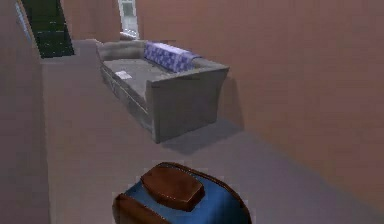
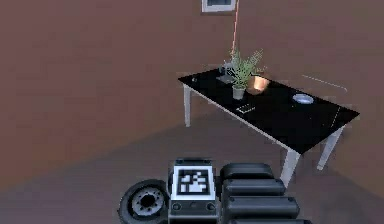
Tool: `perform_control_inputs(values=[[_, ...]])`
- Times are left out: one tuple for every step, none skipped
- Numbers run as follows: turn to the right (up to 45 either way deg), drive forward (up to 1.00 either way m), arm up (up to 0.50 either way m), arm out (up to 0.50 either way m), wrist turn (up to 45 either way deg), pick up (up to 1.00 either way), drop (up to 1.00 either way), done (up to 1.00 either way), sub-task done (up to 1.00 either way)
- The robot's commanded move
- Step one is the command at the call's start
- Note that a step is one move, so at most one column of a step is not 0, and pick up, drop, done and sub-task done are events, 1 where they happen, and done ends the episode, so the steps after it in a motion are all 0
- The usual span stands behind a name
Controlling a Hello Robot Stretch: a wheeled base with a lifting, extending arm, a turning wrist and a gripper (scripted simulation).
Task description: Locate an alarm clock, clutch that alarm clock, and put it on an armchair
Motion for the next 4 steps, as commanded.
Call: perform_control_inputs(values=[[-33.0,0.0,0.0,0.0,0.0,0.0,0.0,0.0,0.0],[0.0,1.0,0.0,0.0,0.0,0.0,0.0,0.0,0.0],[0.0,1.0,0.0,0.0,0.0,0.0,0.0,0.0,0.0],[0.0,1.0,0.0,0.0,0.0,0.0,0.0,0.0,0.0]])
